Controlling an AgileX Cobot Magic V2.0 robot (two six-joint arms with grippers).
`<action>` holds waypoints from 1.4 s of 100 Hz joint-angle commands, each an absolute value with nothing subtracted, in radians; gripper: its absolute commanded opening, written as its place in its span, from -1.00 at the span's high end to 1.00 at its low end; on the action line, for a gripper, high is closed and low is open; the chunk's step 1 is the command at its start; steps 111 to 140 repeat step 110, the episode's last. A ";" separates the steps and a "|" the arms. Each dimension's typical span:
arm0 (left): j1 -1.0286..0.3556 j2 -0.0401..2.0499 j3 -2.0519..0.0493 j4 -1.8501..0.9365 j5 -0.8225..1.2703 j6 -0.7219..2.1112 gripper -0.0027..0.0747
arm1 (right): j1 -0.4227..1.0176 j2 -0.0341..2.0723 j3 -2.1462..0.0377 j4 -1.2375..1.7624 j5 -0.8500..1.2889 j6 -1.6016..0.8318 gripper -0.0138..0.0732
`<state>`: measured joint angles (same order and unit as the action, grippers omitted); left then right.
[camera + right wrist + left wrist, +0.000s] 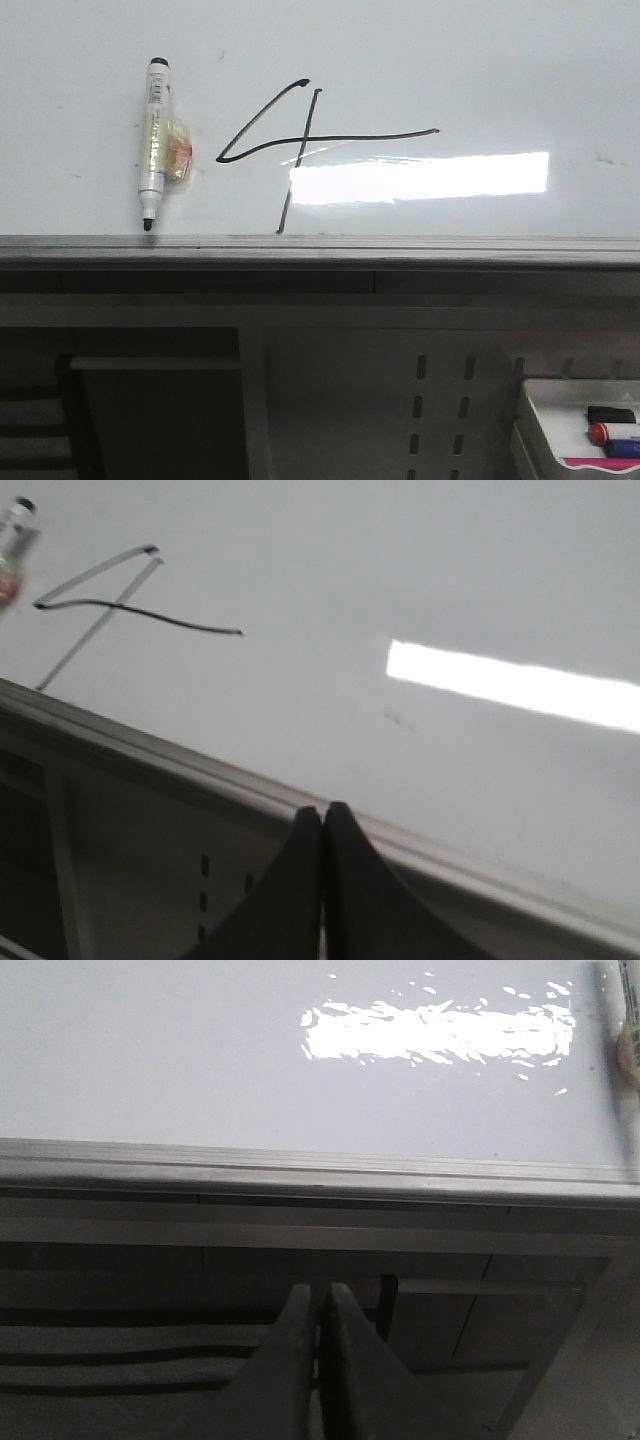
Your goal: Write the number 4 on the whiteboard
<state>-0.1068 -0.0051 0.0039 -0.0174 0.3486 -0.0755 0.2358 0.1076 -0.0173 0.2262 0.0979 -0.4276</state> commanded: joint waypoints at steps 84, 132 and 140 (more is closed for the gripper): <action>-0.104 -0.030 0.037 -0.021 0.311 -0.085 0.98 | 0.079 0.111 0.034 -0.145 0.268 0.039 0.83; -0.104 -0.030 0.037 -0.021 0.311 -0.085 0.98 | 0.079 0.111 0.034 -0.145 0.268 0.039 0.83; -0.104 -0.030 0.037 -0.021 0.311 -0.085 0.98 | 0.079 0.111 0.034 -0.145 0.268 0.039 0.83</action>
